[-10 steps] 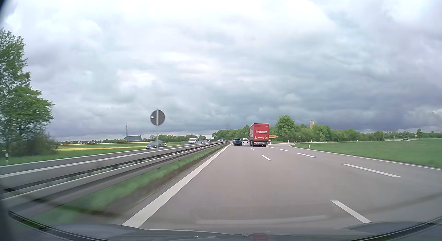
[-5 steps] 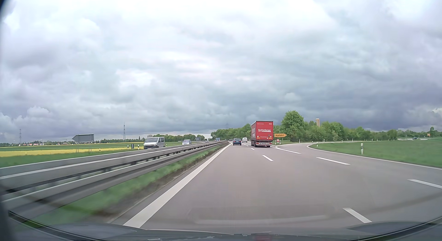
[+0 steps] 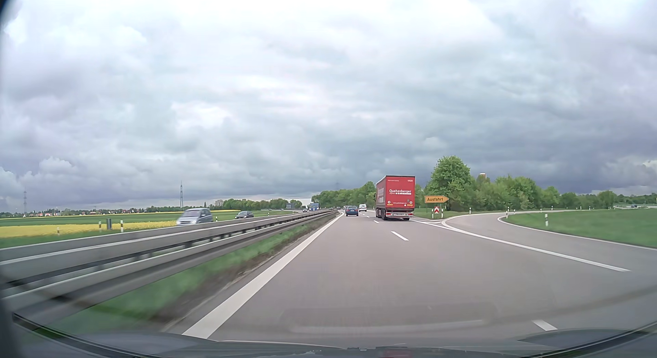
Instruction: Follow the waypoints while adhering to traffic rules and regulations
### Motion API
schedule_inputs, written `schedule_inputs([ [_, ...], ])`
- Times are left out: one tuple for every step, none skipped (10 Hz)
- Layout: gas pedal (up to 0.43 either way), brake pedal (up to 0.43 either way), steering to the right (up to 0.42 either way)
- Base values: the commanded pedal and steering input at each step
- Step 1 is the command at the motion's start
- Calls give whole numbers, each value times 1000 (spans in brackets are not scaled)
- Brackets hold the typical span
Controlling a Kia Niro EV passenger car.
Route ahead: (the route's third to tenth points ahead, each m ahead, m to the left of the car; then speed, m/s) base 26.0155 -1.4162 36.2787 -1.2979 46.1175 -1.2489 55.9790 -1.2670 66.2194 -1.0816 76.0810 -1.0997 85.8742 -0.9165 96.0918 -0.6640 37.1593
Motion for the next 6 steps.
schedule_inputs([
  [260,12,0],
  [248,12,-1],
  [240,12,-1],
  [228,12,-1],
  [228,12,-1],
  [228,12,0],
])
